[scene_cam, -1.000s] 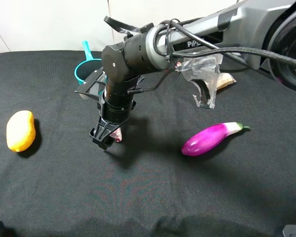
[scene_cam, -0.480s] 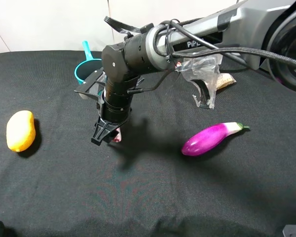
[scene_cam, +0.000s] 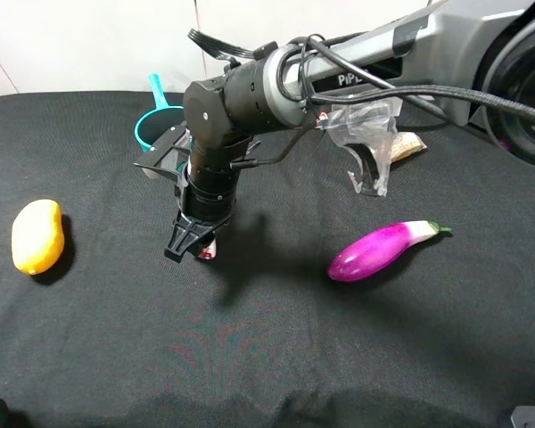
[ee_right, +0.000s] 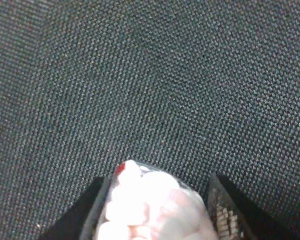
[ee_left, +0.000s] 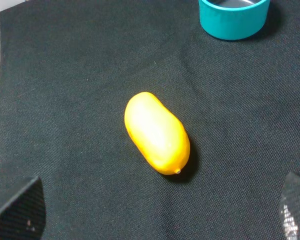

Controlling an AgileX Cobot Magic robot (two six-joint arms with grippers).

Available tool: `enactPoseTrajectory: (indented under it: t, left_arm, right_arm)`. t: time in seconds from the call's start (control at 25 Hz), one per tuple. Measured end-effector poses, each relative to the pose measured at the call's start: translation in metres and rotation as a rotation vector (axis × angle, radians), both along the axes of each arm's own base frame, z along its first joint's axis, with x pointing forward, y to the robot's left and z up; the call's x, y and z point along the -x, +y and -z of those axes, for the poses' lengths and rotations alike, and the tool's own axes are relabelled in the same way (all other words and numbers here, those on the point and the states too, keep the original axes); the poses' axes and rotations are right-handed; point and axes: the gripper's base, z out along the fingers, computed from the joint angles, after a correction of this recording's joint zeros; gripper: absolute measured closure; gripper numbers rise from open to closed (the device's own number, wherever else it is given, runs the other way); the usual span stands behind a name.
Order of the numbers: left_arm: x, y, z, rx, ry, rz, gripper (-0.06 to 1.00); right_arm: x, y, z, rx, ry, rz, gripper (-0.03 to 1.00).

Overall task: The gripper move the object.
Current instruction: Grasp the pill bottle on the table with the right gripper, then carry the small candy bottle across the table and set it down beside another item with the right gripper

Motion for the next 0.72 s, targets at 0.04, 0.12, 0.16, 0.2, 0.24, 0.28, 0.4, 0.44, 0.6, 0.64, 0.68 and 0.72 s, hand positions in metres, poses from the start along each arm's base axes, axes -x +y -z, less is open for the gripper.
enactPoseTrajectory:
  t: [0.04,0.12,0.16,0.2,0.24,0.28,0.4,0.44,0.6,0.64,0.68,0.72]
  left_arm:
    - [0.000,0.000,0.000,0.000,0.000,0.000,-0.05]
    - [0.000,0.000,0.000,0.000,0.000,0.000,-0.05]
    - [0.000,0.000,0.000,0.000,0.000,0.000,-0.05]
    - [0.000,0.000,0.000,0.000,0.000,0.000,-0.05]
    - [0.000,0.000,0.000,0.000,0.000,0.000,-0.05]
    - [0.000,0.000,0.000,0.000,0.000,0.000,-0.05]
    - [0.000,0.000,0.000,0.000,0.000,0.000,-0.05]
    - [0.000,0.000,0.000,0.000,0.000,0.000,-0.05]
    - [0.000,0.000,0.000,0.000,0.000,0.000,-0.05]
    - [0.000,0.000,0.000,0.000,0.000,0.000,-0.05]
    - [0.000,0.000,0.000,0.000,0.000,0.000,-0.05]
    - [0.000,0.000,0.000,0.000,0.000,0.000,-0.05]
  right_arm:
    - [0.000,0.000,0.000,0.000,0.000,0.000,0.65]
    - [0.000,0.000,0.000,0.000,0.000,0.000,0.65]
    - [0.000,0.000,0.000,0.000,0.000,0.000,0.65]
    - [0.000,0.000,0.000,0.000,0.000,0.000,0.65]
    - [0.000,0.000,0.000,0.001,0.001,0.000,0.65]
    - [0.000,0.000,-0.001,0.002,0.002,0.000,0.65]
    - [0.000,-0.001,-0.003,0.010,0.001,0.008,0.65]
    - [0.000,-0.001,-0.005,0.010,-0.004,0.007,0.65]
    - [0.000,-0.002,-0.017,-0.005,-0.022,0.006,0.65]
    - [-0.001,-0.002,-0.019,-0.008,-0.026,0.004,0.65]
    - [-0.001,-0.002,-0.022,-0.011,-0.031,0.006,0.65]
    - [0.000,-0.002,-0.024,-0.010,-0.031,0.007,0.65]
